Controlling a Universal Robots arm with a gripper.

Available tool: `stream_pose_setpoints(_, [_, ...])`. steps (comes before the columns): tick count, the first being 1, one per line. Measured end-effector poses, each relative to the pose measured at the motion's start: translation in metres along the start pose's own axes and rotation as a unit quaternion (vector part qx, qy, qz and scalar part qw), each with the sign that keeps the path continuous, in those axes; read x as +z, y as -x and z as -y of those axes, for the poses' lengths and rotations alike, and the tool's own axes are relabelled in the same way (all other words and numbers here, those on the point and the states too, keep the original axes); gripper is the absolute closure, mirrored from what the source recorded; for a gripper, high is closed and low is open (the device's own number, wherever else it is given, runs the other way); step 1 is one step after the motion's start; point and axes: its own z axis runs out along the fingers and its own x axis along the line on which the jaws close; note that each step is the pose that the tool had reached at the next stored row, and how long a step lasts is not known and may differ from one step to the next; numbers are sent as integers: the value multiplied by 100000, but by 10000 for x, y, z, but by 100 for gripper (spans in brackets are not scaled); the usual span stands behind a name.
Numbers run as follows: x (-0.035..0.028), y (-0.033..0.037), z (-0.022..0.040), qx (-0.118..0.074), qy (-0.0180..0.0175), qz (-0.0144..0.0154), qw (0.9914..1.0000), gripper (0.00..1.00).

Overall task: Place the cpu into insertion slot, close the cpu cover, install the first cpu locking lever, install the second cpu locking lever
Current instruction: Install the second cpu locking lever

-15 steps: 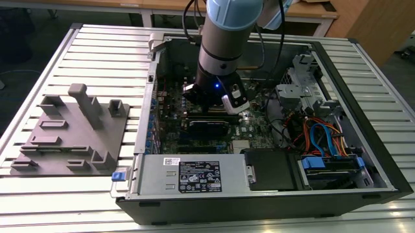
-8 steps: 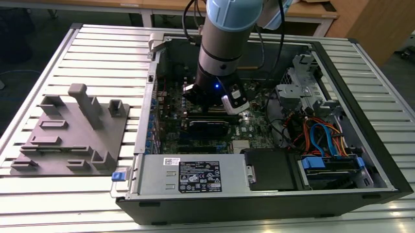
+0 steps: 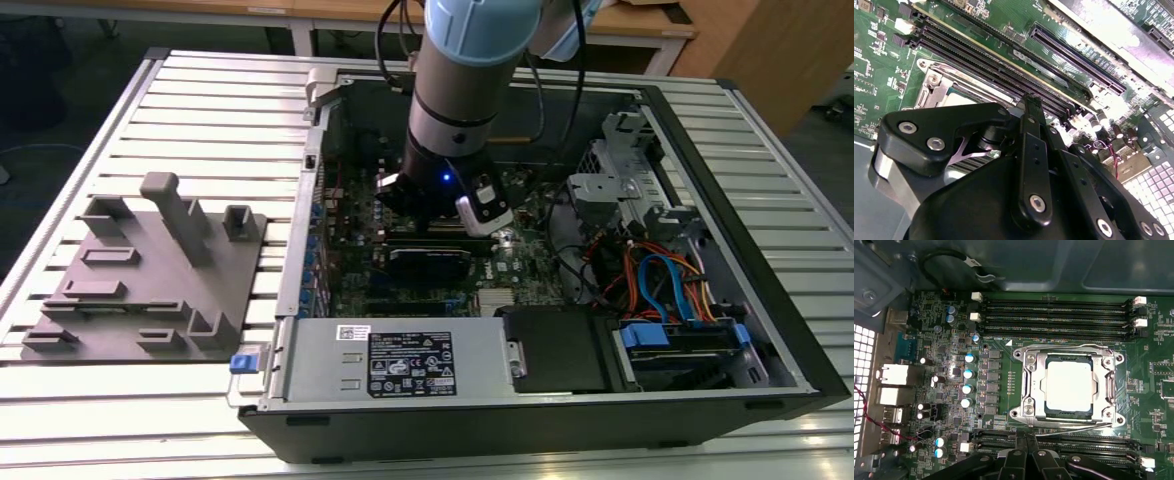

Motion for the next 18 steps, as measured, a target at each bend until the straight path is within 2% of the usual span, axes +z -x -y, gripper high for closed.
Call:
stream_pose_setpoints(7, [3,-14,0,-84,1069,27,99994,89])
stream_pose_setpoints(18, [48,-27,19,-147,1963,52,99981,89])
